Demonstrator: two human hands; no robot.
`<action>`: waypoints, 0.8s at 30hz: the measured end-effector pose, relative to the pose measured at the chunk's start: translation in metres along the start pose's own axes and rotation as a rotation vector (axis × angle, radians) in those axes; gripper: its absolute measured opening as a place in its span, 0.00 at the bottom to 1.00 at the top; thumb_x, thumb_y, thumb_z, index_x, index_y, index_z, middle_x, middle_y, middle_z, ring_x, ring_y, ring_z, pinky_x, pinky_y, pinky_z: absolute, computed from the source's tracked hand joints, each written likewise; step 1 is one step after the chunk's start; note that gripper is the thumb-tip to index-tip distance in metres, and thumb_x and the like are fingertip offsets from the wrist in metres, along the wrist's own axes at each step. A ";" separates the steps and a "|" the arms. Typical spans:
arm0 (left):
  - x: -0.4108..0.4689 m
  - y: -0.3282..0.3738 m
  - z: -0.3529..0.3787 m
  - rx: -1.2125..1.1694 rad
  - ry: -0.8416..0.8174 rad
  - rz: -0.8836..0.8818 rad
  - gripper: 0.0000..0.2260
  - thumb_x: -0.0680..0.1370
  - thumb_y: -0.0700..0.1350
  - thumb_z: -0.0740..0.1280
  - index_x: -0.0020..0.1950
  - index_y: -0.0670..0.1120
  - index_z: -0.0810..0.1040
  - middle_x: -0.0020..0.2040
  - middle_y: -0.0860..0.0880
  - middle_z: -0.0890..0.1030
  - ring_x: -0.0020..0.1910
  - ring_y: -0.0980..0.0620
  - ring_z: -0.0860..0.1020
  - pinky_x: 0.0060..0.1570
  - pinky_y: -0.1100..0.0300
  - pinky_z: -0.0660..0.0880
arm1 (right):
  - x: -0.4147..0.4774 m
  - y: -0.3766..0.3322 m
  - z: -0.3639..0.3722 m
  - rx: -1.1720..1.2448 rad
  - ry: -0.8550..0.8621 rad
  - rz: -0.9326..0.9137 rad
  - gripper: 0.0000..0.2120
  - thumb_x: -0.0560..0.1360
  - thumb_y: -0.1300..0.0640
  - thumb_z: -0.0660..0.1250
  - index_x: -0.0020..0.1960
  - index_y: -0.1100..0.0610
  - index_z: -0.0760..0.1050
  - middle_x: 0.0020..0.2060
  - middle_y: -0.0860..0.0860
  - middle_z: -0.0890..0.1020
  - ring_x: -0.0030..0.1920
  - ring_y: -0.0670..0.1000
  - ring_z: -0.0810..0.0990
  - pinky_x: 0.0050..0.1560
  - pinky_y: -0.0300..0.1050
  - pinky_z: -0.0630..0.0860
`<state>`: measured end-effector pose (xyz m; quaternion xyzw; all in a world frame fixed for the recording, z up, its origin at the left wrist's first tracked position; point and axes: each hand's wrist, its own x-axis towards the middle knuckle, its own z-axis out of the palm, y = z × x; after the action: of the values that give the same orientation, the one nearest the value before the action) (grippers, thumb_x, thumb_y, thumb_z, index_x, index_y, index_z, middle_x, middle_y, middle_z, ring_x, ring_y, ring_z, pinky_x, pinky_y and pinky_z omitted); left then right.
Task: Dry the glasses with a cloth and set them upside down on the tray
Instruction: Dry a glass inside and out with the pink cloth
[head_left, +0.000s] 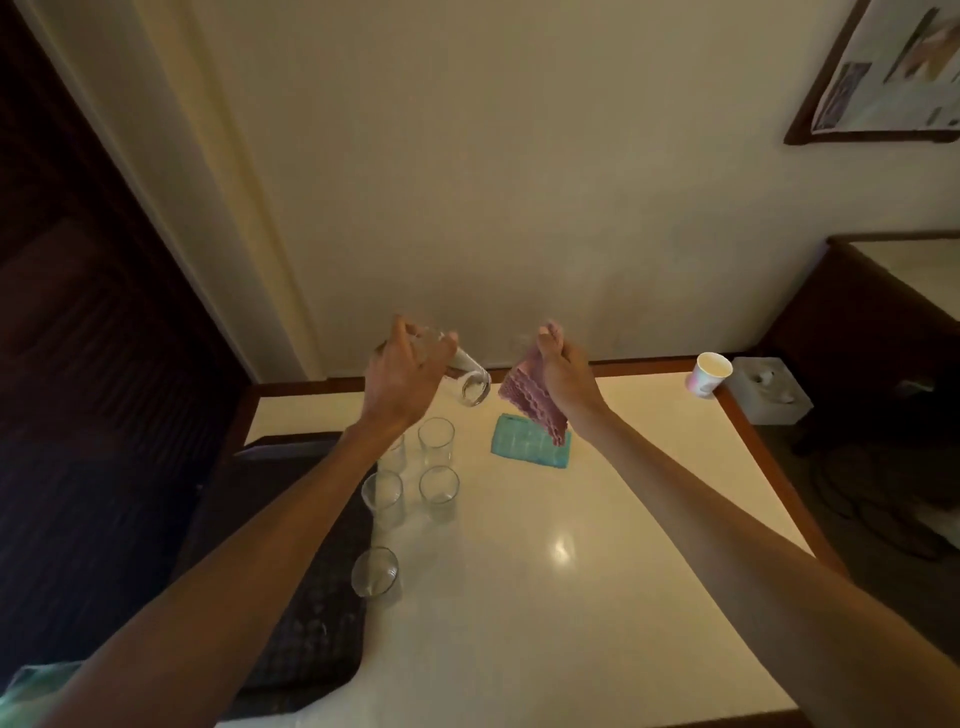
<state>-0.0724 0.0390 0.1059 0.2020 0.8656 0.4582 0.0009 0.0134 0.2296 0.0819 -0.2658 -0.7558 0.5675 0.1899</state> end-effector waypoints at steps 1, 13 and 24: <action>-0.008 -0.006 0.011 0.033 -0.036 -0.012 0.21 0.81 0.62 0.66 0.62 0.46 0.72 0.53 0.49 0.80 0.49 0.50 0.78 0.49 0.54 0.75 | -0.001 0.014 -0.004 0.017 -0.001 0.049 0.22 0.83 0.43 0.56 0.53 0.60 0.77 0.39 0.51 0.81 0.39 0.48 0.80 0.42 0.47 0.74; -0.095 -0.085 0.126 0.327 -0.568 -0.019 0.29 0.72 0.61 0.77 0.67 0.50 0.75 0.58 0.49 0.81 0.57 0.49 0.79 0.54 0.57 0.70 | -0.026 0.131 -0.038 -0.085 -0.007 0.275 0.17 0.82 0.49 0.58 0.46 0.58 0.80 0.41 0.54 0.83 0.42 0.54 0.80 0.42 0.48 0.74; -0.120 -0.115 0.163 0.455 -0.700 -0.009 0.31 0.73 0.59 0.77 0.72 0.53 0.72 0.64 0.48 0.79 0.65 0.46 0.76 0.63 0.52 0.72 | -0.042 0.173 -0.055 -0.130 -0.089 0.331 0.18 0.82 0.47 0.61 0.46 0.60 0.80 0.38 0.52 0.80 0.38 0.50 0.76 0.39 0.45 0.70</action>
<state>0.0285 0.0687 -0.1018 0.3370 0.8930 0.1588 0.2525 0.1108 0.2819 -0.0675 -0.3728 -0.7446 0.5521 0.0428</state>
